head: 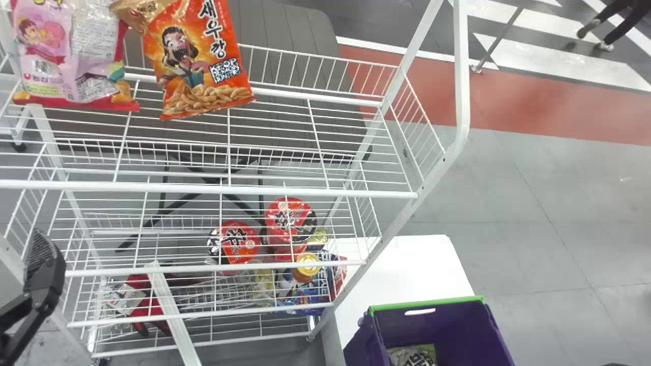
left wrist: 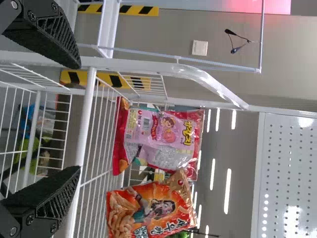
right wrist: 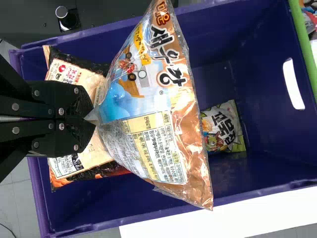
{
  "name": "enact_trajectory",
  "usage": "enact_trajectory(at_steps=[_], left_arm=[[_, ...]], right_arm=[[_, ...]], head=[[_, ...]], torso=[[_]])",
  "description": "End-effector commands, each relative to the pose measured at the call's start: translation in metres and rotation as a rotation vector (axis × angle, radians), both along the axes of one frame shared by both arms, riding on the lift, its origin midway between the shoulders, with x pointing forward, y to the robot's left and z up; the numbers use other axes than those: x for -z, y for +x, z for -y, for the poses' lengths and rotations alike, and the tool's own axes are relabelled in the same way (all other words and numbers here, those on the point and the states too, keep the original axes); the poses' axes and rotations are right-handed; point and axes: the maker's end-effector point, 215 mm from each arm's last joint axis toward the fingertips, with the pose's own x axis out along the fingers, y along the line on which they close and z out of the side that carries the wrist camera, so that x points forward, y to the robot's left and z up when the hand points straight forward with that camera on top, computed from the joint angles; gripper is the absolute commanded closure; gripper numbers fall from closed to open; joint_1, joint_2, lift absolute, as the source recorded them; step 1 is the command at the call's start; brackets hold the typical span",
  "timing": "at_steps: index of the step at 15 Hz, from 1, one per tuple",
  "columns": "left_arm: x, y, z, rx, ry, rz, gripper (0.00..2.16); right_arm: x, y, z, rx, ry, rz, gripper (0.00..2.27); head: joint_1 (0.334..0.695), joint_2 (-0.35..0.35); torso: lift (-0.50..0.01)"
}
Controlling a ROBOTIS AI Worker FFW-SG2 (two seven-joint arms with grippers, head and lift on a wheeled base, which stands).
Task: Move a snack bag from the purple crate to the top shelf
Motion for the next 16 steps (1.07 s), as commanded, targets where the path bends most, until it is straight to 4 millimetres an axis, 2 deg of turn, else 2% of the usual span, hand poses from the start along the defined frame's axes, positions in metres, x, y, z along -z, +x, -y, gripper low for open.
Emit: enact_trajectory(at_steps=[1, 16], left_arm=[[0.0006, -0.0013, -0.0012, -0.003, 0.001, -0.002, 0.09], [-0.0042, -0.0070, -0.0035, -0.010, -0.004, 0.011, 0.09]], right_arm=[[-0.0002, 0.0025, 0.0001, 0.000, 0.000, 0.004, 1.59], [-0.0023, 0.0092, 0.0012, -0.007, 0.003, 0.028, 1.59]], head=[[0.695, -0.350], [0.695, -0.350]], torso=[[-0.080], [-0.021]])
